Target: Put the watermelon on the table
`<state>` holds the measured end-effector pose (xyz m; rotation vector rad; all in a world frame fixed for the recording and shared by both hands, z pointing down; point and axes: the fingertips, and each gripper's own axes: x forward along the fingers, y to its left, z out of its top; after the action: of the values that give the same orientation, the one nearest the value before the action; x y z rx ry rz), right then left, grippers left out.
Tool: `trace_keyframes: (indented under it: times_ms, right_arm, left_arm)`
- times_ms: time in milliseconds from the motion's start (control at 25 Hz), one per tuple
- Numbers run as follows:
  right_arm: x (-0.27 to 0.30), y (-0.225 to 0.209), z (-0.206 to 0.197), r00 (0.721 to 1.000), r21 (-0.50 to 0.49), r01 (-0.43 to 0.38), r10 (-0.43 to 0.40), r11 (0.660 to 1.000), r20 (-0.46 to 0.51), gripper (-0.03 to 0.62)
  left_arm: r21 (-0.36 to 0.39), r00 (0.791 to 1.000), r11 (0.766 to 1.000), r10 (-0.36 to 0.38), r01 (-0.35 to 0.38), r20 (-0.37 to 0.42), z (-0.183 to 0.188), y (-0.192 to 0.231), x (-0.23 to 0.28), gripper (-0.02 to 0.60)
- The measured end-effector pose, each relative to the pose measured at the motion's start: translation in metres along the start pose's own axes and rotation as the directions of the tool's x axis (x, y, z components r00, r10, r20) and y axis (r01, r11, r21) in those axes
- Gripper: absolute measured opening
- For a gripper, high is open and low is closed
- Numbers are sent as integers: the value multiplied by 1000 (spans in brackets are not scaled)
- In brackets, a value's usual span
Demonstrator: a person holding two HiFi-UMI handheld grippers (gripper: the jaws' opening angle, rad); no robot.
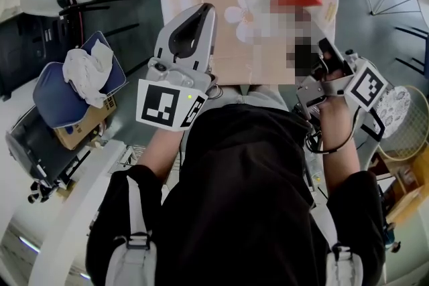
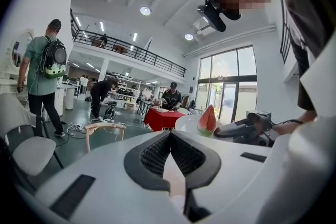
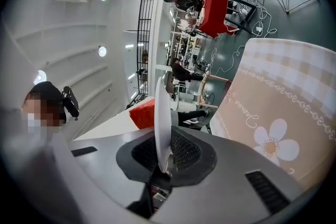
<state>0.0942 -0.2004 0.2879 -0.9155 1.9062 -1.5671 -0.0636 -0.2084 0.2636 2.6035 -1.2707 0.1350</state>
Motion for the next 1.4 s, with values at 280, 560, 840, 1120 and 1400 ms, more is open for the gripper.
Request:
trace_keyframes:
  times_ms: [280,560,840,1120,1400]
  right_arm:
    - [8,-24,-1,1000,25,12,-12,1000,-17,31]
    - [10,-44,-4,999,42,24,-22,999,-33,31]
    - [22,-74,-8,998,69,45,-42,997,-46,31]
    - [25,-85,-8,997,54,54,-50,997,-61,31]
    - [33,-108,-16,995,67,70,-64,995,-82,31]
  left_arm:
    - [-12,999,1000,25,-25,-21,-19,12,7,8]
    - [-12,998,999,46,-46,-38,-38,20,13,8]
    - [-17,997,999,51,-52,-52,-58,36,23,8]
    - [-21,997,998,57,-58,-51,-69,40,28,8]
    - [-26,995,996,87,-88,-57,-89,56,36,8]
